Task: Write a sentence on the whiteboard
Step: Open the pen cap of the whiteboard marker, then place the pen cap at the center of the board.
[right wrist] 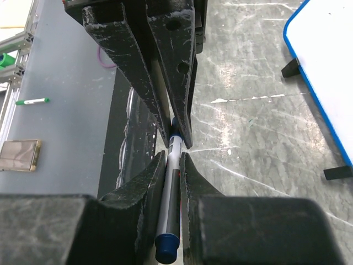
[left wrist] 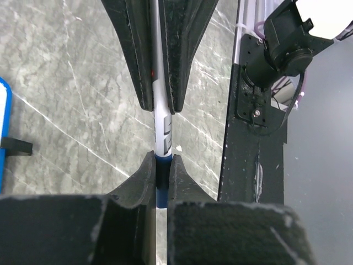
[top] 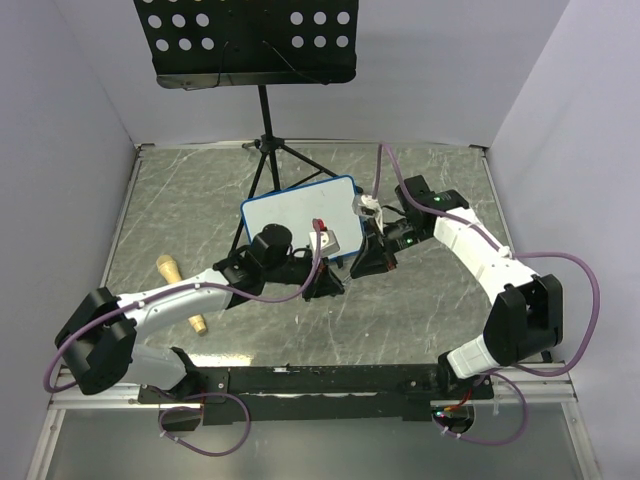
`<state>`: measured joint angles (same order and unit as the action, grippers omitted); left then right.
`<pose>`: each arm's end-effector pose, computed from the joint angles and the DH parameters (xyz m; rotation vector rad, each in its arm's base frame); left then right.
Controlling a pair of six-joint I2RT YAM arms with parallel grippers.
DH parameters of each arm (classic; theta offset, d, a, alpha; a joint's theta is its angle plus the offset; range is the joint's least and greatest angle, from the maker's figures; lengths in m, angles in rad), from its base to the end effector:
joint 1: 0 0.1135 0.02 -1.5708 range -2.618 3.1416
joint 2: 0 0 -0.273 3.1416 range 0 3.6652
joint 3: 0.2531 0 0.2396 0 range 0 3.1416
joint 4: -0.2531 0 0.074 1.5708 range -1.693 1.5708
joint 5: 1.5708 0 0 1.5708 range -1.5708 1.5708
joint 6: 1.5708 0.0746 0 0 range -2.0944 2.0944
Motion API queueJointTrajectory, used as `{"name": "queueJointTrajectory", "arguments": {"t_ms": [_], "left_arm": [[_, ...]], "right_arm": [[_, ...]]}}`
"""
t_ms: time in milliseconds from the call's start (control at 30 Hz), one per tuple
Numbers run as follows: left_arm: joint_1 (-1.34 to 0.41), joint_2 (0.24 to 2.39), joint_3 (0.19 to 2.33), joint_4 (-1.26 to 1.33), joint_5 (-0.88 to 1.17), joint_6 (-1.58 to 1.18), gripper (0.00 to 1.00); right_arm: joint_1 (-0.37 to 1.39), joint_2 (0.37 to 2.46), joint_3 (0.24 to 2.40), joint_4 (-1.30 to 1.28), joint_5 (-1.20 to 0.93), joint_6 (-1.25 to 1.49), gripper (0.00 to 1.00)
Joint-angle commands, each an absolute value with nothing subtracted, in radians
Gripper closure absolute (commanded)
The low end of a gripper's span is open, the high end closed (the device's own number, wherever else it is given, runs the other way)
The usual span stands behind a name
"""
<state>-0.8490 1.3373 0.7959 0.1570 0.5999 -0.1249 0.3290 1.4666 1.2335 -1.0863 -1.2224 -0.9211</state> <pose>0.1747 -0.2622 0.2601 1.1229 1.7611 -1.2039 0.2195 0.1490 0.2935 -1.4426 1.6670 1.3908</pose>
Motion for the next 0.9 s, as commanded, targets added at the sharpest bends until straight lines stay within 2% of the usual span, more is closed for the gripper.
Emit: {"name": "queueJointTrajectory", "arguments": {"t_ms": [0, 333, 533, 633, 733, 767, 867], "left_arm": [[-0.839, 1.305, 0.743, 0.109, 0.586, -0.084, 0.99], [-0.838, 1.318, 0.758, 0.048, 0.568, -0.063, 0.99], [-0.839, 1.347, 0.769, 0.023, 0.557, -0.063, 0.99], [-0.839, 1.347, 0.755, 0.035, 0.535, -0.098, 0.99], [-0.839, 1.35, 0.706, 0.099, 0.494, -0.185, 0.99], [-0.839, 1.348, 0.669, 0.119, 0.453, -0.213, 0.99], [-0.838, 1.347, 0.594, 0.218, 0.378, -0.325, 0.99]], "right_arm": [[0.285, 1.439, 1.284, -1.132, -1.262, -0.927, 1.0], [0.158, 1.457, 1.341, -1.268, -1.31, -1.055, 1.0], [0.129, 1.445, 1.324, -1.255, -1.319, -1.048, 1.0], [0.103, 1.416, 1.278, -1.155, -1.305, -0.952, 1.0], [0.071, 1.344, 1.186, -0.93, -1.252, -0.748, 1.0], [0.064, 1.319, 1.154, -0.781, -1.206, -0.683, 1.0], [0.045, 1.247, 1.06, -0.649, -1.158, -0.537, 1.0]]}}
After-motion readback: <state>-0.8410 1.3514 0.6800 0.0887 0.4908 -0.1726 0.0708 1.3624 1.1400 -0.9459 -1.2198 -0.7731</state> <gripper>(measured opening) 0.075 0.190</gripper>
